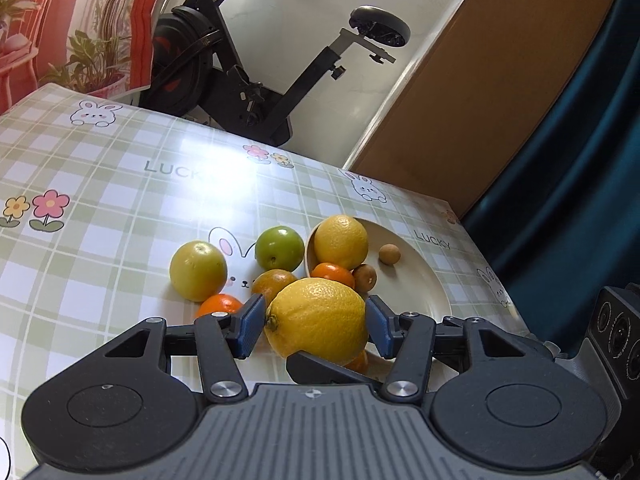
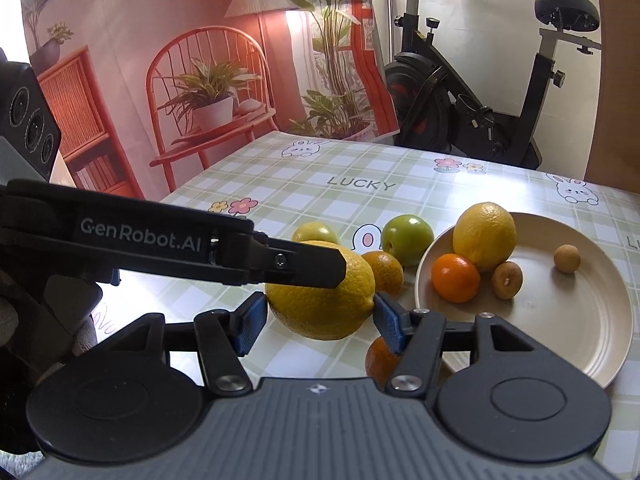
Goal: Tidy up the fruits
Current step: 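Carry the lemon with the left tool onto the plate and open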
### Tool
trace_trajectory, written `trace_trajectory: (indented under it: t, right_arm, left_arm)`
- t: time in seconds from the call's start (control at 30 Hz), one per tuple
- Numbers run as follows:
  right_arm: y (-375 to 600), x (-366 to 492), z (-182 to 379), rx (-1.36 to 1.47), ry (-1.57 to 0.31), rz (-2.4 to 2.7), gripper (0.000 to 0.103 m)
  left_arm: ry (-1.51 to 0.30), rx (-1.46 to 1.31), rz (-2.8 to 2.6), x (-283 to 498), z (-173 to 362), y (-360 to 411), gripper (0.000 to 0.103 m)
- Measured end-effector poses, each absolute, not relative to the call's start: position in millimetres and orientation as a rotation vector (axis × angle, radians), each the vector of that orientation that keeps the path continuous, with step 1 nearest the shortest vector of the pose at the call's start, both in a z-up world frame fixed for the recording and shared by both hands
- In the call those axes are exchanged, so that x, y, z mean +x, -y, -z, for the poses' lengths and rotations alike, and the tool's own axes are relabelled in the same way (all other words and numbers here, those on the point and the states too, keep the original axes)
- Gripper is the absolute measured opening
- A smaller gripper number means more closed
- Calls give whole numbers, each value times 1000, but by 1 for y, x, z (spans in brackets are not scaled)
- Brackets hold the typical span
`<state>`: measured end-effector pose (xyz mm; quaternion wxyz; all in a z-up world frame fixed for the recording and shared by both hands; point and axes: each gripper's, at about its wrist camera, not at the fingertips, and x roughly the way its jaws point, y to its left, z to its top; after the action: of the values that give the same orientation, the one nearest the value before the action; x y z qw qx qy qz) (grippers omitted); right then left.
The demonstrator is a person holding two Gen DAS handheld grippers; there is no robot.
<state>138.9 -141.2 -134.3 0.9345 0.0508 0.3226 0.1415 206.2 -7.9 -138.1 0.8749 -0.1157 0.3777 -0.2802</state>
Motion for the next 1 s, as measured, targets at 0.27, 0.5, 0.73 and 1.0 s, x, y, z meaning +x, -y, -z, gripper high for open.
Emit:
trace_trajectory:
  t: [0.27,0.5,0.73,1.0]
  right_arm:
    - [183,134,121,172,-602,-221,61]
    - [231,136,123,211,-593,-146,61]
    - [280,149,131,266,-596,-81,61]
    - [302,164,147,271,-630,-64,61]
  left_arm:
    - [-785,-153,662,221,123,61,57]
    - [-801,-76,738,240,128,113,57]
    - [-817,-15,773,264,139,161,57]
    - [-856,55,755,280,151,184,57]
